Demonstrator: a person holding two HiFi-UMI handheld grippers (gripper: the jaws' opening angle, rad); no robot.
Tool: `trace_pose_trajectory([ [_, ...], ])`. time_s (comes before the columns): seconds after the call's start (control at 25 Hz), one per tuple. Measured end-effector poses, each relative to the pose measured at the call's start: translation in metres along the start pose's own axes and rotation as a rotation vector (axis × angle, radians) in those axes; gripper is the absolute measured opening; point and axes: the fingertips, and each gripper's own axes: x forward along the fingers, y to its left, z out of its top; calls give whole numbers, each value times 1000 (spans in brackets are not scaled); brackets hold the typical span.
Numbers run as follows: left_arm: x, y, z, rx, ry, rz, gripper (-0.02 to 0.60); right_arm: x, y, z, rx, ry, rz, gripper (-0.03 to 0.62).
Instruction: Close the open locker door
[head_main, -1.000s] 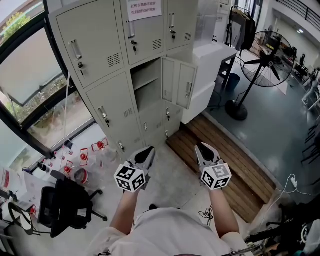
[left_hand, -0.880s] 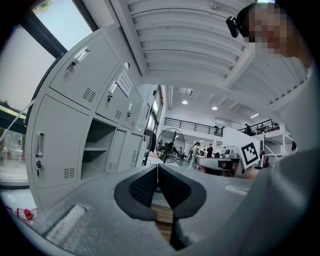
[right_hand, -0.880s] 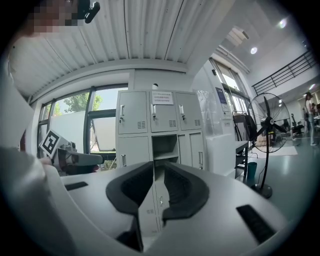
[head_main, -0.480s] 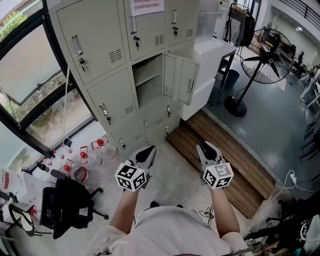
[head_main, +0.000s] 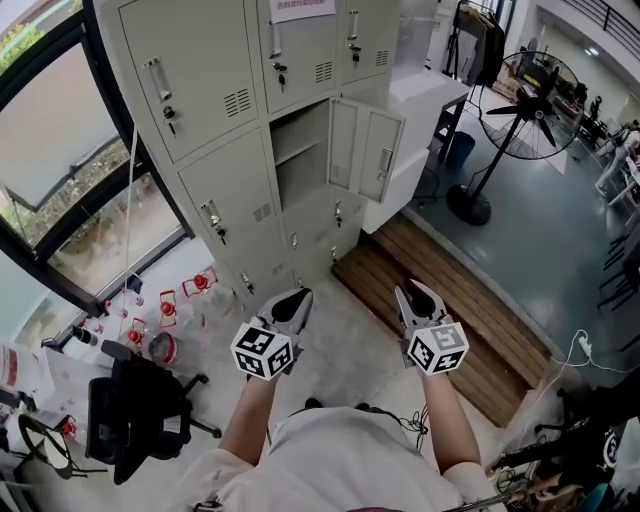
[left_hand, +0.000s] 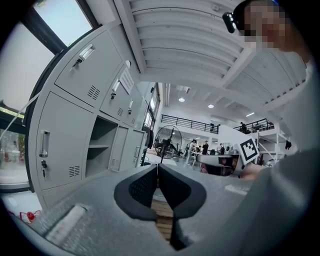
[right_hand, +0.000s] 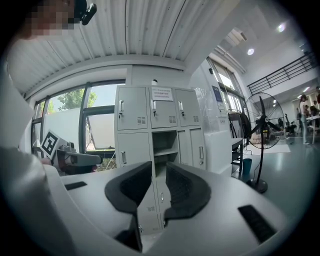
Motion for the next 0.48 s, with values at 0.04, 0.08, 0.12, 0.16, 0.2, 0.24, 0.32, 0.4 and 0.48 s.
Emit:
trace_pose_trajectory([
  [0.04, -2, 2, -1, 3, 2, -2, 15, 1, 3, -2, 0, 1, -2, 77],
  [0.08, -3, 4, -1, 8, 3, -4, 15, 1, 6, -3, -1, 2, -4, 77],
  [0.12, -5, 6, -2, 13, 5, -6, 15, 2, 8, -4, -1, 3, -6, 78],
  [0.16, -6, 7, -2, 16, 7, -8, 16, 2, 10, -5, -1, 4, -8, 77],
  [0.2, -8, 9, -2, 15, 9, -10, 15, 3, 12, -6, 0, 5, -11, 77],
  [0.24, -9, 10, -3, 12, 10, -12, 15, 3, 14, -6, 0, 6, -14, 78],
  [0.32, -11, 12, -6, 7, 16, -18, 15, 3, 16, -8, 3, 7, -21, 78],
  [0.4, -11, 14, -9, 6, 23, -24, 16, 4, 16, -9, 7, 7, -29, 77],
  [0.48, -10, 17, -11, 6, 27, -26, 16, 5, 15, -12, 12, 10, -36, 77],
])
